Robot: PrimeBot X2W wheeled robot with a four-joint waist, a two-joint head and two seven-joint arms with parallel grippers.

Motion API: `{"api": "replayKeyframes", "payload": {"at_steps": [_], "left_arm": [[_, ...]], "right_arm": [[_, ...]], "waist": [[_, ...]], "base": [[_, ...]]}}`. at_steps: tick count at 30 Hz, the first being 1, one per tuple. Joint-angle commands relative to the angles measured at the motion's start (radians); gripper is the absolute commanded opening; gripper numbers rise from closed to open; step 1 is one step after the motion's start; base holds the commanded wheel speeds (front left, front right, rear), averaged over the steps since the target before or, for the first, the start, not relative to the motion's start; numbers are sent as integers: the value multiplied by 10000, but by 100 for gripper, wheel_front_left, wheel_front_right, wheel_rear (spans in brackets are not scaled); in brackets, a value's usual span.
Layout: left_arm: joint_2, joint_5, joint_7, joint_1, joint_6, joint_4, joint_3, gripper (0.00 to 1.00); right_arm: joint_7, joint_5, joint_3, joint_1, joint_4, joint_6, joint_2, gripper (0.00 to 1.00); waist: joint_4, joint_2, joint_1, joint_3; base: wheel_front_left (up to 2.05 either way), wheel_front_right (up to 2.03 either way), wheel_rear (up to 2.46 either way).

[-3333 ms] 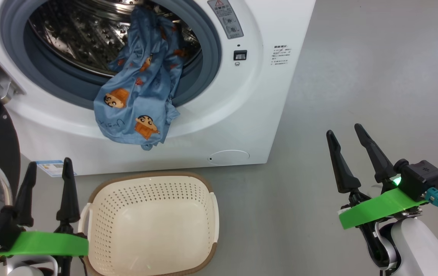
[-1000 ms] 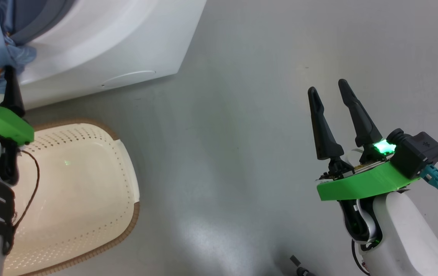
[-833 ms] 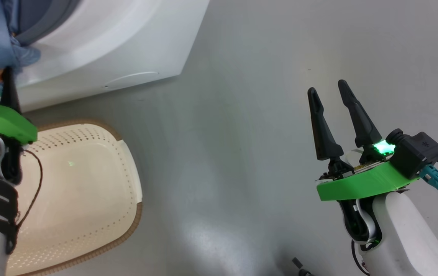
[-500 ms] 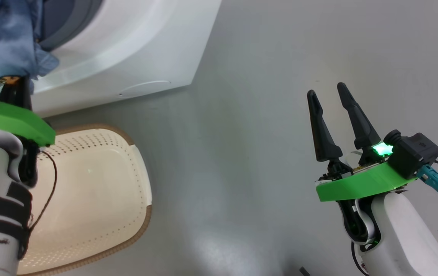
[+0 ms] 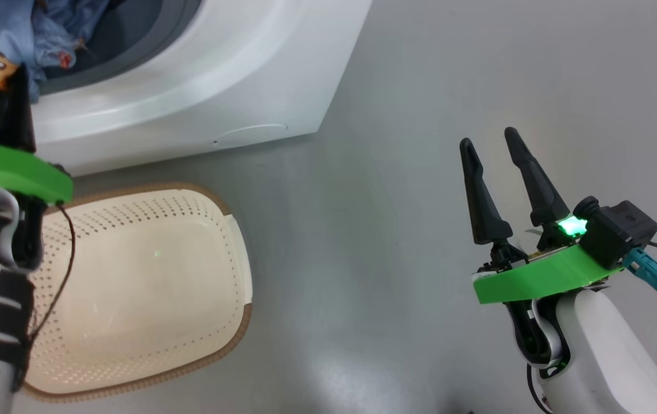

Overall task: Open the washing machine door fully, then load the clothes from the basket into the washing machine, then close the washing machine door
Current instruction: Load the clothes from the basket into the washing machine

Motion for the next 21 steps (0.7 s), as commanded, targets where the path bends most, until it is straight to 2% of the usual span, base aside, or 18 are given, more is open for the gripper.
{"api": "replayKeyframes", "payload": {"at_steps": [1, 5, 12, 17, 21], "left_arm": [[474, 100, 48, -321, 6, -238, 198, 0], [730, 126, 1144, -1727, 7, 279, 15, 0], [1326, 804, 2130, -3955, 40, 1142, -506, 0], [1692, 1464, 2158, -5591, 36, 1385, -955, 0], [1887, 1992, 1342, -6636, 51, 1400, -1223, 0]], "right_arm": [[-80, -95, 220, 52, -228, 54, 26, 100], [-80, -13, 362, -117, -318, 54, 26, 100], [-80, 341, 443, -152, -620, 54, 26, 100], [-80, 643, 555, -90, -853, 54, 26, 100], [-80, 847, 711, -75, -986, 54, 26, 100]], "waist": [[18, -1, 1, 128], [-190, -1, 1, 669], [-975, -1, 1, 1745], [-1631, -1, 1, 2467], [-2034, -1, 1, 2787]], "base": [[0, 0, 0], [0, 0, 0], [0, 0, 0], [0, 0, 0], [0, 0, 0]]}}
